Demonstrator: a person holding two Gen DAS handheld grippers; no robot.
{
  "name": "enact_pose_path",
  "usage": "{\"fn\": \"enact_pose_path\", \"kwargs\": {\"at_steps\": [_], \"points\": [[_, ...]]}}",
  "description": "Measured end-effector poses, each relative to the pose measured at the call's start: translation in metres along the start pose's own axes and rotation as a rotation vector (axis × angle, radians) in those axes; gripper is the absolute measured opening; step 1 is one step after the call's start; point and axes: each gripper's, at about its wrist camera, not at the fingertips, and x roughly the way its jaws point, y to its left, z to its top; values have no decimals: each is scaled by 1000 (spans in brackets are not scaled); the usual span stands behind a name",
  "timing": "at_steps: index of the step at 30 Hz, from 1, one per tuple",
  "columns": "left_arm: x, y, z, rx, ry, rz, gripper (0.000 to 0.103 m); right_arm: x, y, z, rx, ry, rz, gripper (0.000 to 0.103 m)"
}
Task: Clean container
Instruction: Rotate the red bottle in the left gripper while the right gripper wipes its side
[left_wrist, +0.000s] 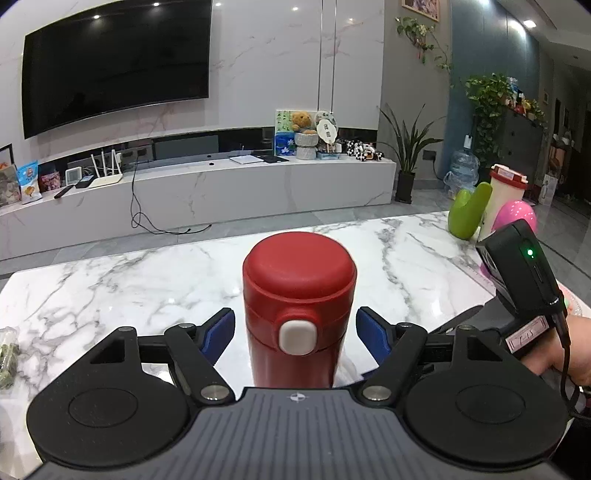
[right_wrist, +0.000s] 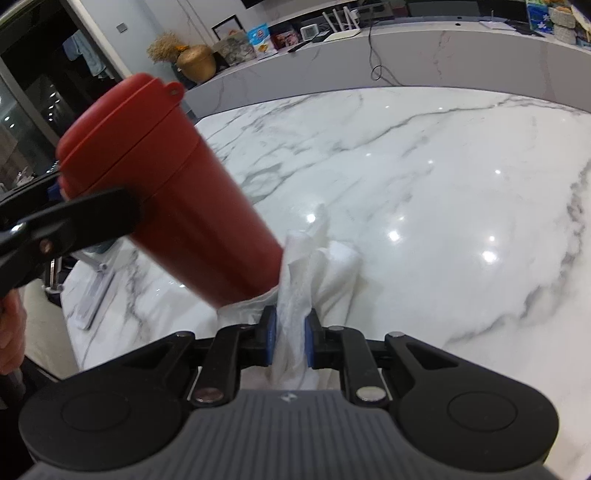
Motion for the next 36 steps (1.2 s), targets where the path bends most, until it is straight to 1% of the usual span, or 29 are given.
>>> {"fn": "enact_pose_path", "kwargs": {"at_steps": [4, 7, 10, 14, 16, 18, 20, 23, 27, 31, 36], "points": [[1, 0, 1, 20, 2, -15, 61, -6, 0, -1, -11, 1, 15, 18], [2, 3, 2, 45, 5, -36, 61, -13, -7, 3, 14, -49, -2, 18], [2, 9, 3, 61, 11, -74, 61, -27, -14, 8, 51, -152, 8, 18], [3, 17, 4, 83, 19, -124, 61, -55, -22, 14, 110, -320, 91, 18], [3, 20, 5, 93, 23, -146, 61, -64, -23, 16, 110, -374, 133, 18], [3, 20, 4, 98, 22, -147, 61, -70, -19, 17, 91, -402, 165, 18], [2, 19, 4, 102, 21, -148, 61, -71, -14, 18, 60, -409, 185, 18], [2, 17, 3, 108, 20, -150, 61, -70, -6, 17, 15, -393, 194, 18], [0, 15, 2, 116, 18, -152, 61, -69, -5, 17, 15, -363, 182, 18], [-1, 14, 1, 124, 17, -155, 61, -61, -7, 15, 32, -308, 146, 18], [-1, 18, -3, 107, 11, -150, 61, -37, -10, 11, 56, -216, 92, 18]]}}
